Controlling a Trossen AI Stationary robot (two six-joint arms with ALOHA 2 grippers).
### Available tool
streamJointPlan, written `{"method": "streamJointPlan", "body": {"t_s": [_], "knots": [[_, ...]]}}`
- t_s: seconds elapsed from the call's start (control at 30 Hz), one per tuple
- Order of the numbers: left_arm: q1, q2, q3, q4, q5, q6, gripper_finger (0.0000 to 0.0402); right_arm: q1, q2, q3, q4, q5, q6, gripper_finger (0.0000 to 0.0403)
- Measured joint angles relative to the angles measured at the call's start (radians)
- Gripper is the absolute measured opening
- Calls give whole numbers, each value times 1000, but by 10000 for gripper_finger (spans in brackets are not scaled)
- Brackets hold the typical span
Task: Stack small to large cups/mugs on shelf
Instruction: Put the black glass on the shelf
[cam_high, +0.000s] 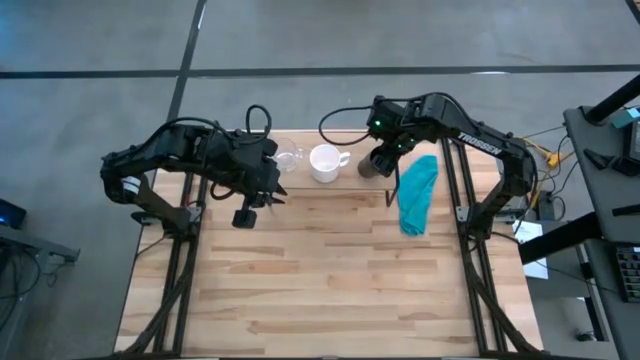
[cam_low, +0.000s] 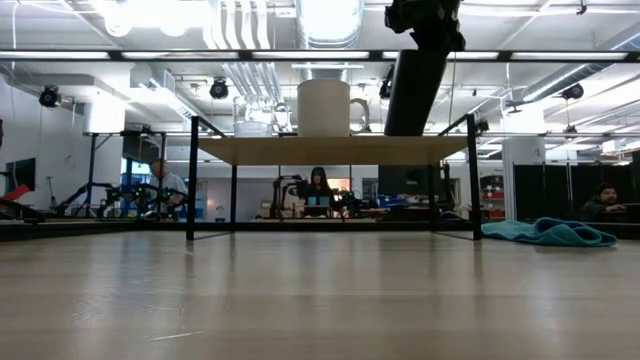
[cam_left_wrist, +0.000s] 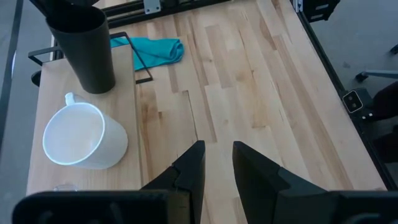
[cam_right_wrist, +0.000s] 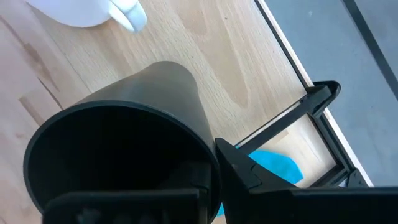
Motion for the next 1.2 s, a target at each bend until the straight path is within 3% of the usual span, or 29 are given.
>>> {"method": "streamJointPlan", "body": {"t_s": [1.2], "knots": [[2, 39, 0, 0, -18, 6, 68, -2, 0, 2, 13, -51, -38, 32]]}}
